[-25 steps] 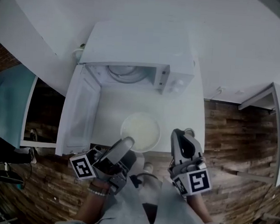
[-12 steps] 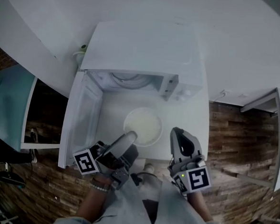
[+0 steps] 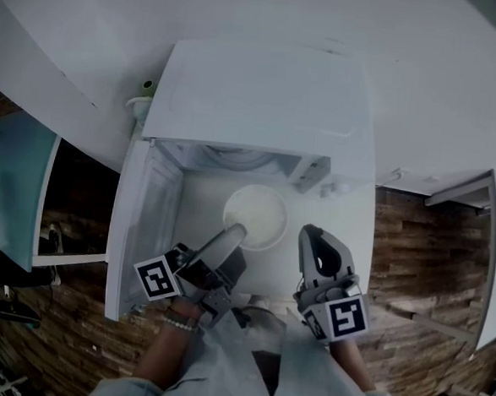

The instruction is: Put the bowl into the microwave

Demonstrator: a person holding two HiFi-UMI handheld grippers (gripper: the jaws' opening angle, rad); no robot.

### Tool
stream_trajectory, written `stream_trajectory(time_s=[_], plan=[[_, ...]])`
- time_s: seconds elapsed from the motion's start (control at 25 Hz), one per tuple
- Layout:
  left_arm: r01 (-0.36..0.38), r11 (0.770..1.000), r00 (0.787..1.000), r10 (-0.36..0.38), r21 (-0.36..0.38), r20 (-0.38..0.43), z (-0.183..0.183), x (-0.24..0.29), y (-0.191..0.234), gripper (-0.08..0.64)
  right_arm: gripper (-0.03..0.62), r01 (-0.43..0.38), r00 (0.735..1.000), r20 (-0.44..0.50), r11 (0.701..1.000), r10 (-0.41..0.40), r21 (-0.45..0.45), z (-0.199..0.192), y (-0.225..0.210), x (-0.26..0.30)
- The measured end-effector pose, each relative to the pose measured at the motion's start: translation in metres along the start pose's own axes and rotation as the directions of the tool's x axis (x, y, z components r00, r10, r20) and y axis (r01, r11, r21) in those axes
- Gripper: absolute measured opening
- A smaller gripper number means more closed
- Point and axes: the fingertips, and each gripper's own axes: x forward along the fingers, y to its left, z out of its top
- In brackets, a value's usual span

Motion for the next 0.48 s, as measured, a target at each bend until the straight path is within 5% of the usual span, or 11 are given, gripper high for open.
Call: stream_trajectory(time_s=[0.48], plan=[[-0.063,0.997,0.997,0.065,-0.037,0.039,0.042,0.013,0.049,0.253,0.077,-0.06,0.994,-0.094,0.998,0.06,0.0,-0.021,0.002,0.048]])
